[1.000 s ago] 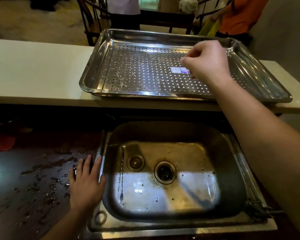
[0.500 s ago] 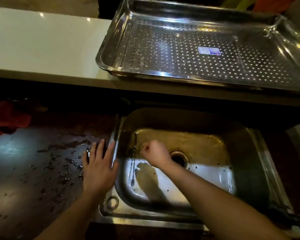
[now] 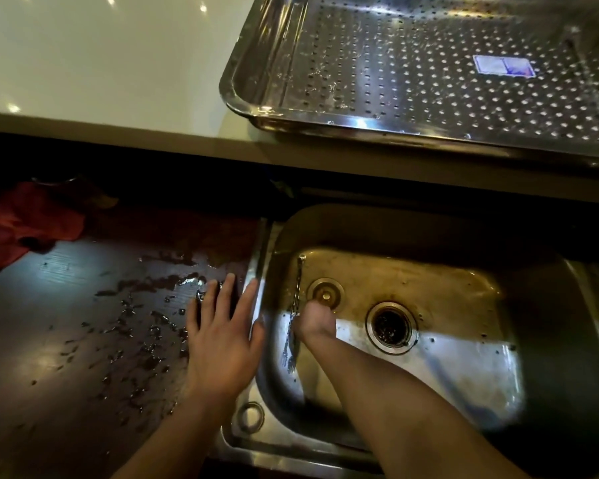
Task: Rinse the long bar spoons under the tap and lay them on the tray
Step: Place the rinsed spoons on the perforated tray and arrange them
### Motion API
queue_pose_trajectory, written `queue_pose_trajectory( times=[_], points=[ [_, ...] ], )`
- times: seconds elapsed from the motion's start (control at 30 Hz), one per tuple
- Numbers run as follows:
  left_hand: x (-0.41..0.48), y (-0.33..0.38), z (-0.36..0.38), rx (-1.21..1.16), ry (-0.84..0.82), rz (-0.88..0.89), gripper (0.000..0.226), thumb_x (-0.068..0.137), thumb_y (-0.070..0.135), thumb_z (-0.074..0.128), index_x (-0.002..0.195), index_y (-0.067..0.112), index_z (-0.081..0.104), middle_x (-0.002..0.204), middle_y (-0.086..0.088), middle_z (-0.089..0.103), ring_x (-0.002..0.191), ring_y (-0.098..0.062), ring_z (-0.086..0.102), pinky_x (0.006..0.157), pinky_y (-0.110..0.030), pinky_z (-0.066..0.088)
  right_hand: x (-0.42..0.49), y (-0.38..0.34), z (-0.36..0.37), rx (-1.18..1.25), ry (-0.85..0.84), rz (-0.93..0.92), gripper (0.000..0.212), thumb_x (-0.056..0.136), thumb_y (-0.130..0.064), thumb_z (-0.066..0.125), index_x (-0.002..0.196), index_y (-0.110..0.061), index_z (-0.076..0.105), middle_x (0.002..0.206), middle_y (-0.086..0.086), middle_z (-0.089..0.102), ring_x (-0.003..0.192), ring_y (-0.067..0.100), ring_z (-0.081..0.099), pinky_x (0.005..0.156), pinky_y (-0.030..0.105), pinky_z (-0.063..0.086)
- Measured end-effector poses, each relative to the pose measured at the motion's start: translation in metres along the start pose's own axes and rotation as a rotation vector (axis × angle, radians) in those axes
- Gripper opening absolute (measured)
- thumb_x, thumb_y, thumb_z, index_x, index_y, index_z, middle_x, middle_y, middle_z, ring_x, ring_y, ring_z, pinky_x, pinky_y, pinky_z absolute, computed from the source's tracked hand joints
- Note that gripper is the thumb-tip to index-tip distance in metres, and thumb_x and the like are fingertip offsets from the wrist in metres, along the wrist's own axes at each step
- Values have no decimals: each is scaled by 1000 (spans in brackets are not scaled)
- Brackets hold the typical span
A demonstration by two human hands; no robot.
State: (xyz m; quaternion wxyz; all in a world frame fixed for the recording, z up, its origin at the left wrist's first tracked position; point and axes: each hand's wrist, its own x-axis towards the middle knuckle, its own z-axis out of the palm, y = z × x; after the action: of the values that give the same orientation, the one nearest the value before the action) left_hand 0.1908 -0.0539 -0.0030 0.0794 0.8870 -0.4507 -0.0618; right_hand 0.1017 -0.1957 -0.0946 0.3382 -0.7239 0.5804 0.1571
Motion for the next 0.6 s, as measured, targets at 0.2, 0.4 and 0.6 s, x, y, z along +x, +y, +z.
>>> queue_pose_trajectory(
  times=[0.2, 0.4, 0.6],
  points=[
    [1, 0, 2, -4, 3, -5, 64, 91, 52, 34, 150, 44, 11, 160, -1, 21, 149, -23, 9, 118, -54, 10, 6, -5, 4, 35, 19, 25, 21, 98, -12, 56, 113, -8, 71, 118, 13, 72, 110, 31, 69, 87, 36, 56],
    [0, 3, 1, 4, -1, -9, 64, 91, 53, 34, 150, 44, 11, 160, 0, 18, 149, -22, 7, 119, -52, 6, 7, -3, 2, 219, -38, 115, 21, 94, -26, 62, 104, -11, 73, 112, 12, 73, 105, 30, 70, 82, 32, 54],
    [2, 4, 0, 11, 2, -15, 61, 92, 52, 32, 150, 41, 17, 160, -1, 21, 149, -23, 7, 119, -52, 7, 7, 12, -1, 413, -53, 155, 35, 85, -46, 72, 70, -15, 63, 83, 8, 72, 82, 27, 69, 66, 29, 50]
  ],
)
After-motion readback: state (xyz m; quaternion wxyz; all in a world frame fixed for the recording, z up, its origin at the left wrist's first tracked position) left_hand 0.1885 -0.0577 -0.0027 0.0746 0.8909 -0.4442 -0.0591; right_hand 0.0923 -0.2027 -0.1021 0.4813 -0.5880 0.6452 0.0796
